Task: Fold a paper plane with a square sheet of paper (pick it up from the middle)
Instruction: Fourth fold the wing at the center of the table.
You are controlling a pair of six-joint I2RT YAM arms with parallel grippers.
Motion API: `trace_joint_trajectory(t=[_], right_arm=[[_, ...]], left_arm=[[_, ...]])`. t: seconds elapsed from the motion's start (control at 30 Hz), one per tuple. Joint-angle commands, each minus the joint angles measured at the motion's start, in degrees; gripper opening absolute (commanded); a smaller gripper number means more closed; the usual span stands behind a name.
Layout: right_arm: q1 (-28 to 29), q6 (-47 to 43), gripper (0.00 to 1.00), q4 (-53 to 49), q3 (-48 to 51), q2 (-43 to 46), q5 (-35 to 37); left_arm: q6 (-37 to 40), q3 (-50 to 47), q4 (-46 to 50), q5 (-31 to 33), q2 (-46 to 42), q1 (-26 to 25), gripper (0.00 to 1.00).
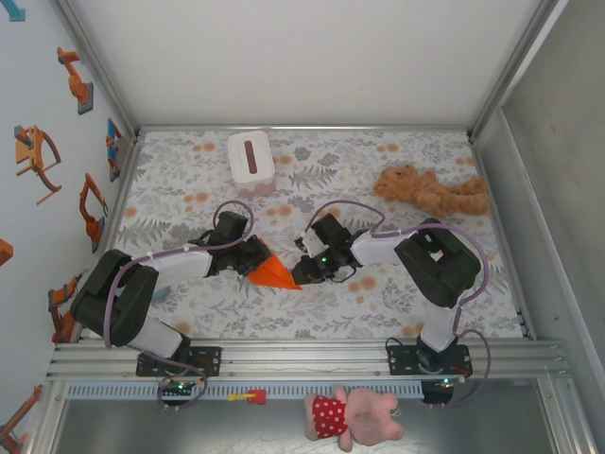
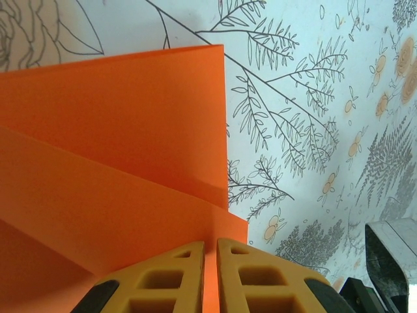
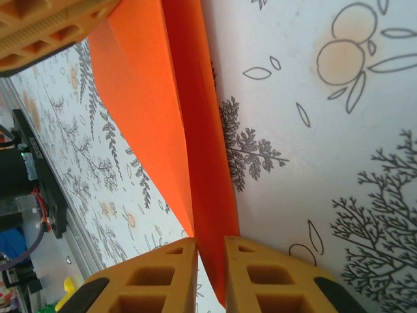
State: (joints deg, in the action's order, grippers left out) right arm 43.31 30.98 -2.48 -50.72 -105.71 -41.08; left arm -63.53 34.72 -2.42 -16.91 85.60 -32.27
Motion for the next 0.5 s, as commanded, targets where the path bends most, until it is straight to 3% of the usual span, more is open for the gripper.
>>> trace_joint_trajectory(t=[0.0, 0.47], right_arm=[[-0.2, -1.4, 0.15, -2.4, 0.1, -0.8, 0.6], [-0.2, -1.8, 0.13, -5.2, -0.9, -2.5, 2.7]], left_arm=[[0.8, 0.6, 1.6, 0.9, 0.6, -0.2, 0.12], [0.7, 0.9, 1.8, 0.9, 2.2, -0.2, 0.11]])
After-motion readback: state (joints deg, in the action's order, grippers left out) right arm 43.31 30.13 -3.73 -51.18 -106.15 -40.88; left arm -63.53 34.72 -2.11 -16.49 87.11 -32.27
